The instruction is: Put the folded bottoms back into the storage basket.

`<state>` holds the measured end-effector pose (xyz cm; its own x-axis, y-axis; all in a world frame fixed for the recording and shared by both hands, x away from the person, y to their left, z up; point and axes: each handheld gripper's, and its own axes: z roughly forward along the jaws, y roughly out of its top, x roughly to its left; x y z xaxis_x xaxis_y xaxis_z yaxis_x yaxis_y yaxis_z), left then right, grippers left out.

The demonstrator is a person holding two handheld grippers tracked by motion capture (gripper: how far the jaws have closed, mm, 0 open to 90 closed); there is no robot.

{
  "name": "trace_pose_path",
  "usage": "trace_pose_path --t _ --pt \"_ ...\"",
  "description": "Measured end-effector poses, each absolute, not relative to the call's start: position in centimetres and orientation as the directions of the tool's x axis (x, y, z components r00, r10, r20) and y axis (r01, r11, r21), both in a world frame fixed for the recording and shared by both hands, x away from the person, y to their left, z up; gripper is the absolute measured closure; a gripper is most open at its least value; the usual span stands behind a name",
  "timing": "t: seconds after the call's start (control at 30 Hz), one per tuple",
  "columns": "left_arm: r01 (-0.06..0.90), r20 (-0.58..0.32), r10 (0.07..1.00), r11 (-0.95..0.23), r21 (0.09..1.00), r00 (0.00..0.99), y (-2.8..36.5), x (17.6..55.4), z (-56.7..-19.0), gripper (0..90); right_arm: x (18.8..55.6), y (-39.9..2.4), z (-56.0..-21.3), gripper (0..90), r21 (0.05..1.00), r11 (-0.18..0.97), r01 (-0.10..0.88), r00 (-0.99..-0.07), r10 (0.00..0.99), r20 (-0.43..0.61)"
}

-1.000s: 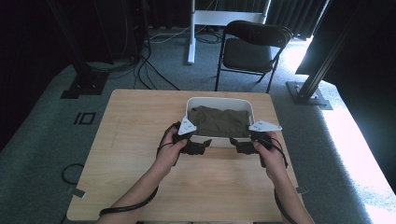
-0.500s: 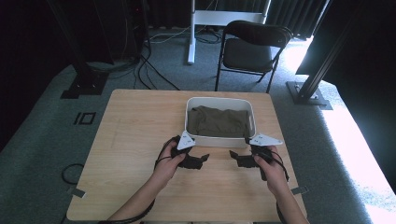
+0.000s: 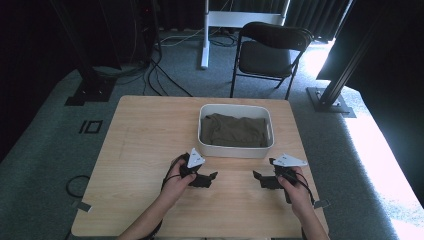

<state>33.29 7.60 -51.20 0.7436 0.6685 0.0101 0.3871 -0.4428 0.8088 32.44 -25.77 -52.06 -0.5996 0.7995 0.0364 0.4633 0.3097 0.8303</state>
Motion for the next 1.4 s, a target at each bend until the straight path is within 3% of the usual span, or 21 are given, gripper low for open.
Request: trace_pose_path --t 0.97,1.4 --pt "0.483 0.068 0.763 -0.473 0.737 0.642 12.7 32.5 -54.4 16.4 30.4 -31.0 -55.7 12.4 0.746 0.293 0.598 -0.444 0.896 0.004" --pt "0.54 0.025 0.786 -0.447 0.713 0.618 13.1 32.1 -55.5 15.3 30.2 -31.2 -56.1 12.3 0.733 0.281 0.62 -0.422 0.907 0.009"
